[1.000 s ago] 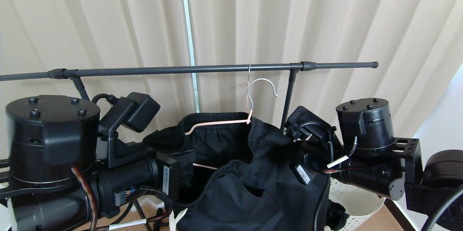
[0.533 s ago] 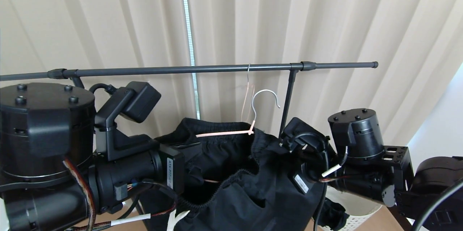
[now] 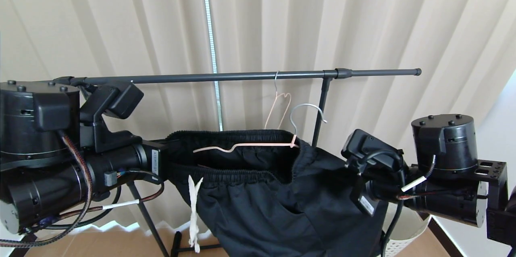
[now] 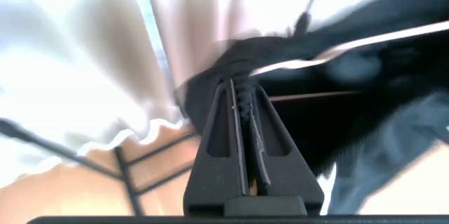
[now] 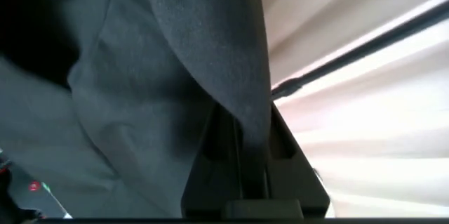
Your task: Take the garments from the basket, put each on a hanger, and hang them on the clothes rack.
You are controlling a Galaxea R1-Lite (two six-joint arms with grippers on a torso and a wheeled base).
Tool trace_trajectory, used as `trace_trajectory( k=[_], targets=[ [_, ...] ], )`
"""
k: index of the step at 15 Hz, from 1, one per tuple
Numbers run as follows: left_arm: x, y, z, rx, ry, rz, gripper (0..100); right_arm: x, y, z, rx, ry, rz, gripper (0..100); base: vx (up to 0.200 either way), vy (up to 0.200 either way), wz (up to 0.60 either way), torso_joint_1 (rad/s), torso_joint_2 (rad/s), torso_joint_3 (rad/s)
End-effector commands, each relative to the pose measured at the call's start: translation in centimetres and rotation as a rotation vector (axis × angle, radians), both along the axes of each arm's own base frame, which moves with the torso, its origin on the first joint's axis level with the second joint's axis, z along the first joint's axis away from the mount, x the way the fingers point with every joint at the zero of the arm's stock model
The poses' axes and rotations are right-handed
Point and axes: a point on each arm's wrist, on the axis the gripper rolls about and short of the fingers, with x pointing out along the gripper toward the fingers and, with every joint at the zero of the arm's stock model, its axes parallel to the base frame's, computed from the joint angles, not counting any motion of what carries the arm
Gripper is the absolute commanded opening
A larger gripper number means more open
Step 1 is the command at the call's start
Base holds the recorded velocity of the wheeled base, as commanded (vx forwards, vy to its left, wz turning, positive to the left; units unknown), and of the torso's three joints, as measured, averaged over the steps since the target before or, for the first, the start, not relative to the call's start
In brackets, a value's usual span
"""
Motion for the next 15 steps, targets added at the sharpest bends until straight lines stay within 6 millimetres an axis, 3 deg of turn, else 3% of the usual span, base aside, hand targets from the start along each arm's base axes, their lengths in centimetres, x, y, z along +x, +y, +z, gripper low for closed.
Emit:
trace_trajectory(
  k=[1,7,10,15],
  targets=[
    [0.3,0.3,0.5,-0.007,-0.016,0.016,0,-0.2,-0.3,-0.1,-0.023,-0.014,0.001,0,0.000,0.000,0.00,0.000,0.00,0.000],
    [-1.2,-1.9,2.0,-0.041,-0.063,-0.107,0,0.9,0.3,-1.3,-0.082,-0.004,-0.067,0,0.000,0.000,0.00,0.000,0.00,0.000],
    [-2.7,-3.2,0.2,-0.007,-0.006,-0.194,0,1.5,0.7,-0.5,0.008,0.010,-0.118,0,0.000,0.000,0.00,0.000,0.00,0.000],
    [-3.3,-4.0,-2.2,0.042,0.070,-0.239,0,1.6,1.8,0.7,0.142,0.043,-0.126,0,0.000,0.000,0.00,0.000,0.00,0.000]
  ],
)
